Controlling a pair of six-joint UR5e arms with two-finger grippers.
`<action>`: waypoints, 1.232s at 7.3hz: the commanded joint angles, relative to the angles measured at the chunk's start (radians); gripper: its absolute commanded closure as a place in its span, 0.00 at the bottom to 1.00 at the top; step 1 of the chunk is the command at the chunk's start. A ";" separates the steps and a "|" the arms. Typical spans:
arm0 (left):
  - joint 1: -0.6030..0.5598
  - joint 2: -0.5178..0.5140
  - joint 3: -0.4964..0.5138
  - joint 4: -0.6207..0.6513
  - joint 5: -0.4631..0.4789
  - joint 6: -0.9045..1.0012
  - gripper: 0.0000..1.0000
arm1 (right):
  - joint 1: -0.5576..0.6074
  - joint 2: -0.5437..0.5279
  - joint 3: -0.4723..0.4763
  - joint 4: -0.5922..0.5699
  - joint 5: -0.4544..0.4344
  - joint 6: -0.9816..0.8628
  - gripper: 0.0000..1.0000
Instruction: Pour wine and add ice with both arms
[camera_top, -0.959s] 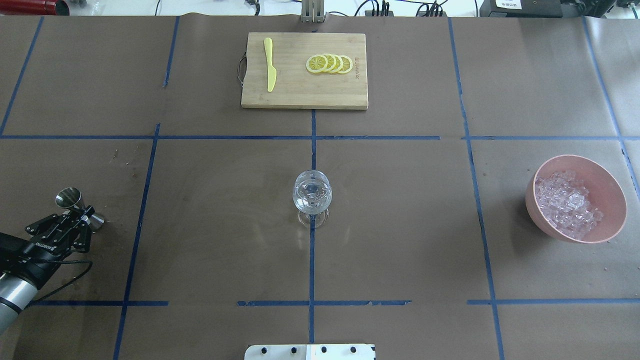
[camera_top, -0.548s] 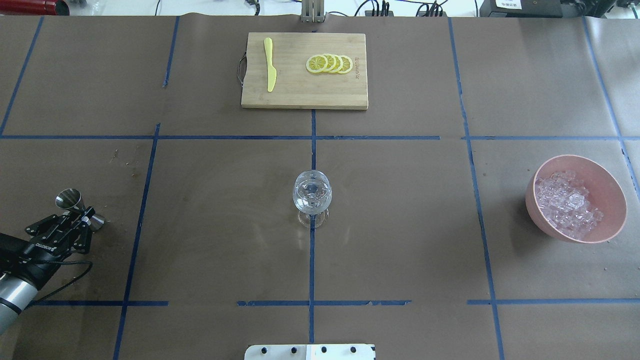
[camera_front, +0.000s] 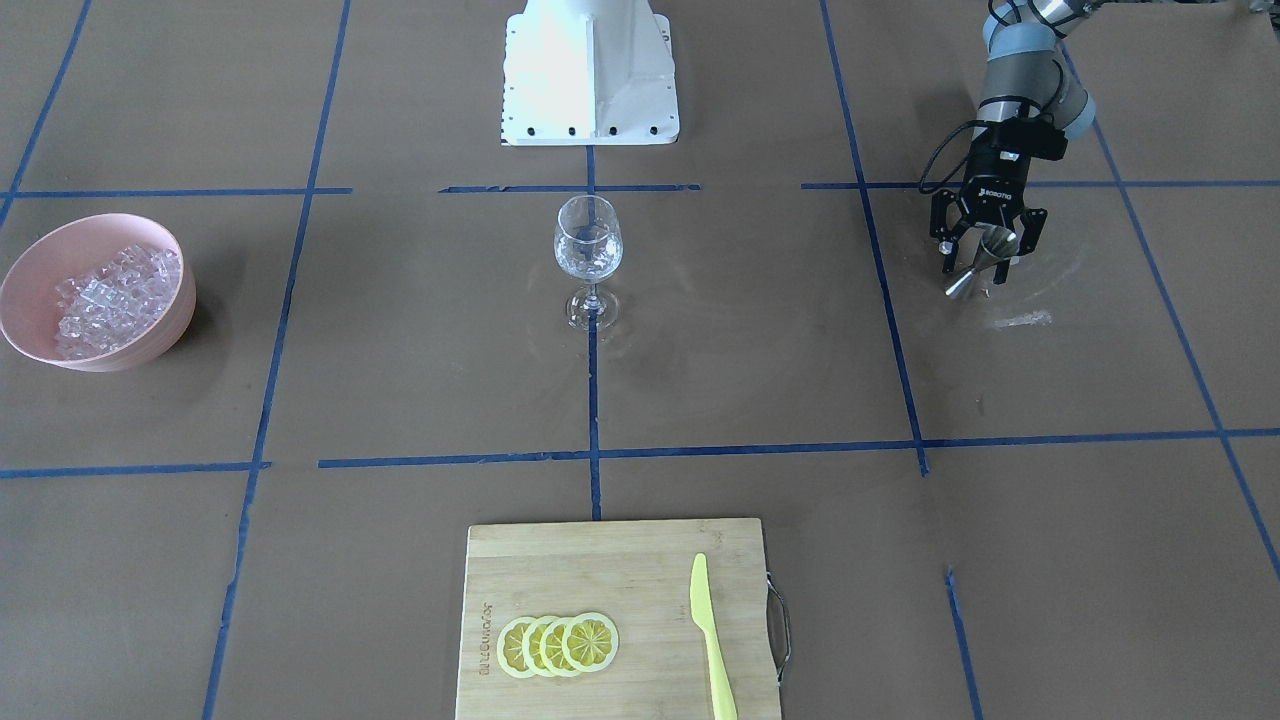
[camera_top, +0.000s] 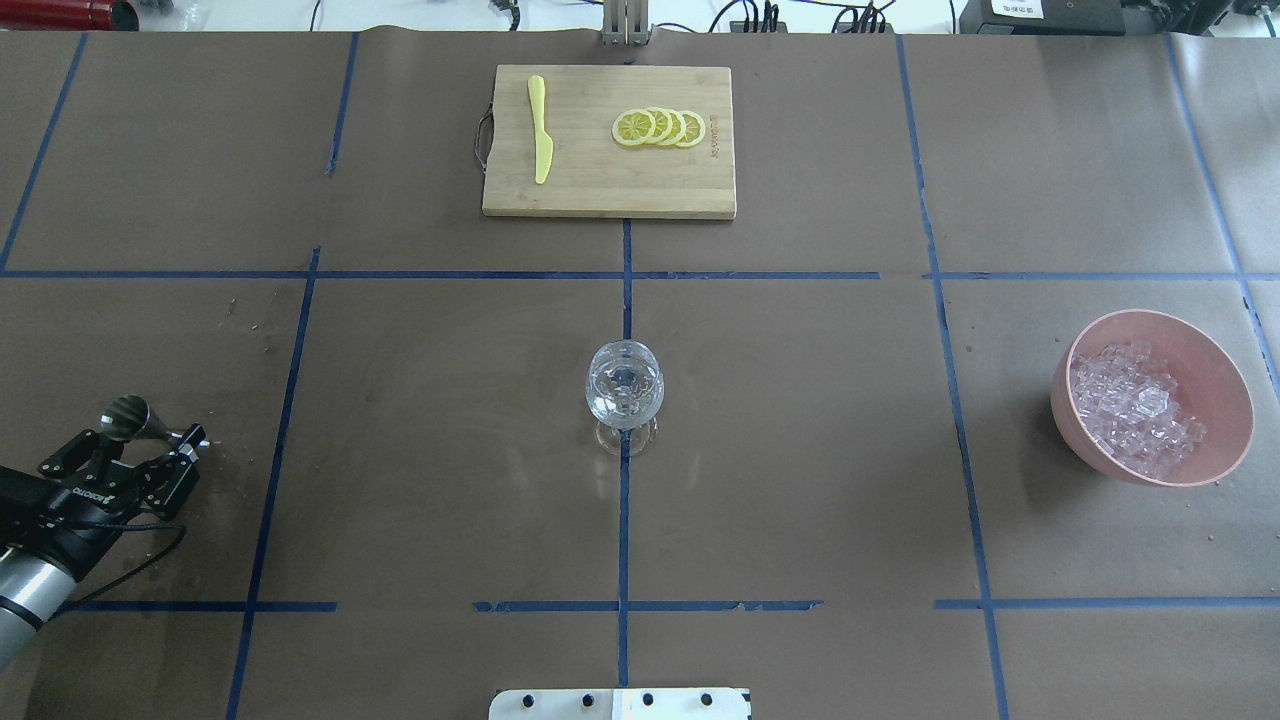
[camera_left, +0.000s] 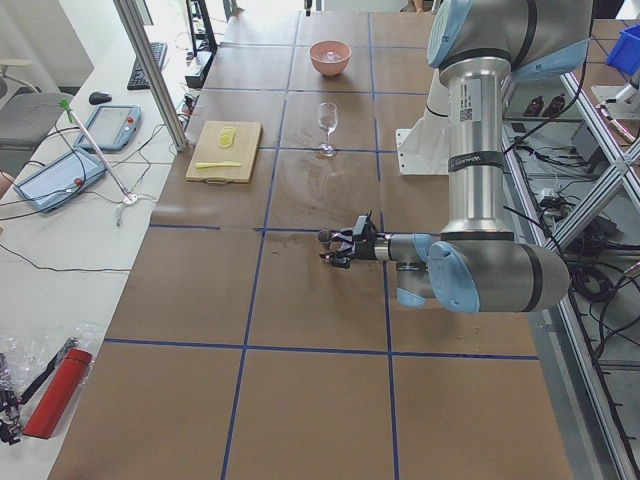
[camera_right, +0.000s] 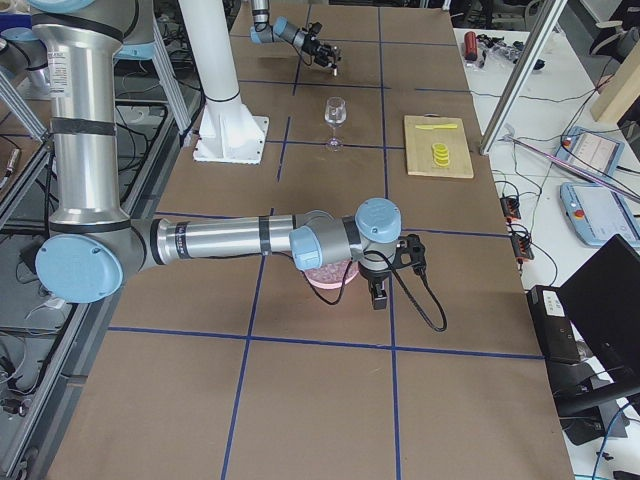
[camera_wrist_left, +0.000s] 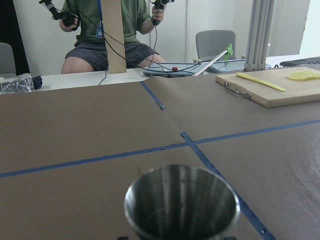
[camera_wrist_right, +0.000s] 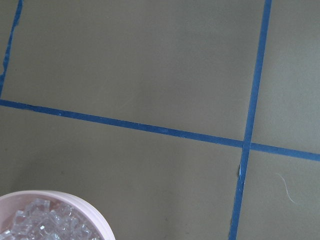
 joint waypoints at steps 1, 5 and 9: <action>0.000 0.010 -0.009 0.000 -0.048 0.007 0.23 | 0.000 0.000 0.000 0.000 0.000 0.000 0.00; -0.004 0.157 -0.178 0.064 -0.243 0.014 0.23 | 0.000 -0.002 0.015 0.000 0.002 0.000 0.00; -0.013 0.277 -0.230 0.167 -0.388 0.022 0.25 | 0.000 -0.003 0.023 0.000 0.002 0.003 0.00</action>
